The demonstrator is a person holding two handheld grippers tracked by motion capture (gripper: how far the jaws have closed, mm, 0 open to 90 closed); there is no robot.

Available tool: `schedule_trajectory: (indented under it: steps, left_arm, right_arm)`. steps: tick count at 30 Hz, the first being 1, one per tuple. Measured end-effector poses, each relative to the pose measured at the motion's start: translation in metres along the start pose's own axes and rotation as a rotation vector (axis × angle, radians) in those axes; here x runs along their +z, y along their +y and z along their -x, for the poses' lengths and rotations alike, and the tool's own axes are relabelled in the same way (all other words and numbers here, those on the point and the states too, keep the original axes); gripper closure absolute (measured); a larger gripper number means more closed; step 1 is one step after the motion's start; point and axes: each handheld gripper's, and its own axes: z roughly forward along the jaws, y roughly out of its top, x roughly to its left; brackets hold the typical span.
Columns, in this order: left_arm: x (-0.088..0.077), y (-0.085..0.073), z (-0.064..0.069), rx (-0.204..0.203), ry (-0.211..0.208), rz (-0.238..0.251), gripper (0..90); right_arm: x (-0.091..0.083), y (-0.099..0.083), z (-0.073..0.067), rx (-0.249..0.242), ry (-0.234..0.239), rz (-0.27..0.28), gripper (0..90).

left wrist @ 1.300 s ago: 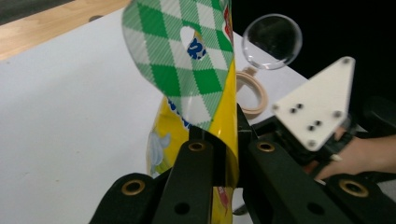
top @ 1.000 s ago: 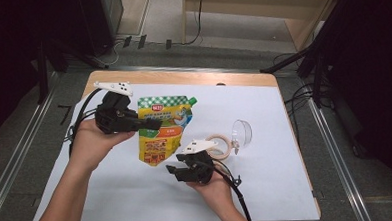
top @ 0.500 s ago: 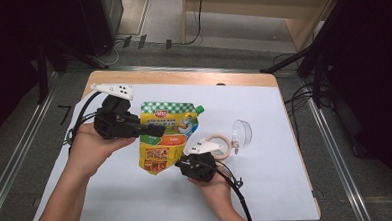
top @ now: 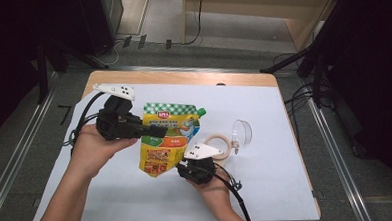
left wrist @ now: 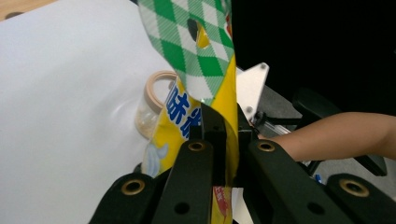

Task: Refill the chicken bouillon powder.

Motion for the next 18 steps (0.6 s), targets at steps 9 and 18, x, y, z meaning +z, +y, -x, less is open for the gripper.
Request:
schedule_trajectory:
  steps: [9,18]
  left_arm:
    - [0.011,-0.002,-0.005,-0.004,0.055,0.019,87.5]
    - [0.022,-0.003,-0.008,0.000,0.042,0.020,84.6]
  right_arm:
    - [0.001,-0.002,-0.011,-0.053,0.047,-0.034,71.0]
    - [-0.002,-0.004,-0.021,-0.099,0.085,-0.020,70.0]
